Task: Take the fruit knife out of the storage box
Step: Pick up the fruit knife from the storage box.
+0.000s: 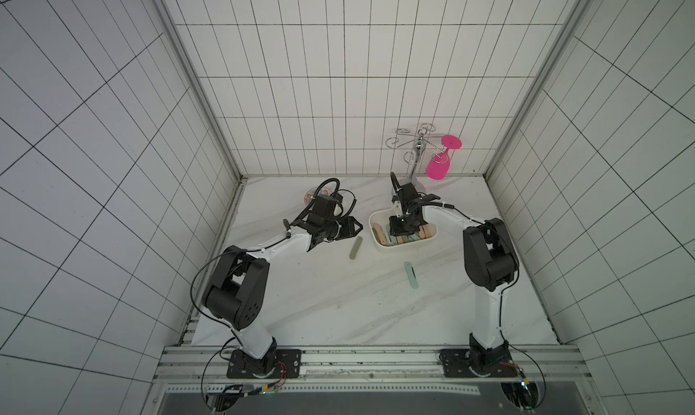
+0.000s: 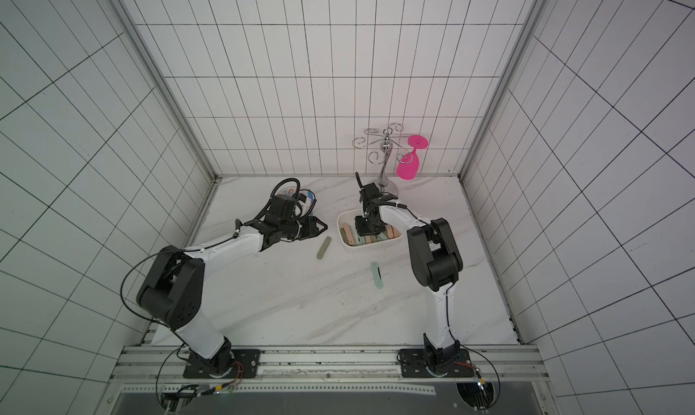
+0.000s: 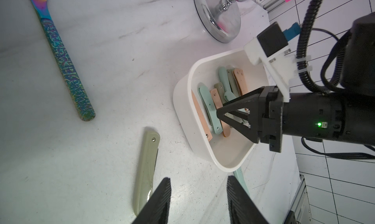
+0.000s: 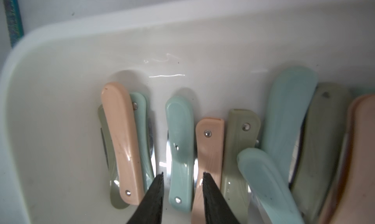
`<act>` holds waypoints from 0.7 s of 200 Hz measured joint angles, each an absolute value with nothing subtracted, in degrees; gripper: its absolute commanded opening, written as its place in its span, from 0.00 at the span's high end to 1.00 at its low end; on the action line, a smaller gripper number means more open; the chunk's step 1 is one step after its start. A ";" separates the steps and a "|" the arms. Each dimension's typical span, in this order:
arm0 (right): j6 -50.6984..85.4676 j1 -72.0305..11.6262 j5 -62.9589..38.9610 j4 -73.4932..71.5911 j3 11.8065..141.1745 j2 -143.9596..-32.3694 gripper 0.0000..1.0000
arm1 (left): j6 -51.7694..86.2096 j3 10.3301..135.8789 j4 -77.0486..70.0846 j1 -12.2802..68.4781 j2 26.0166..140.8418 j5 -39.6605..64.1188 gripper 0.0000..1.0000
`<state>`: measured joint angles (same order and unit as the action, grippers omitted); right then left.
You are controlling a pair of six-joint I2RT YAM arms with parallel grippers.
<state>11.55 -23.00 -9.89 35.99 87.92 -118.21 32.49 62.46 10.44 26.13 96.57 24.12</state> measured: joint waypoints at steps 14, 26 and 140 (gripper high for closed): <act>11.53 -23.07 -9.78 35.46 88.47 -118.91 0.64 | 32.45 62.46 10.44 26.09 96.57 24.18 0.52; 11.51 -23.33 -9.45 35.20 88.77 -119.26 0.63 | 32.34 62.46 10.44 25.98 96.57 24.27 0.52; 10.68 -26.79 -3.86 35.73 93.49 -123.92 0.64 | 31.88 62.46 10.46 24.29 96.57 25.39 0.52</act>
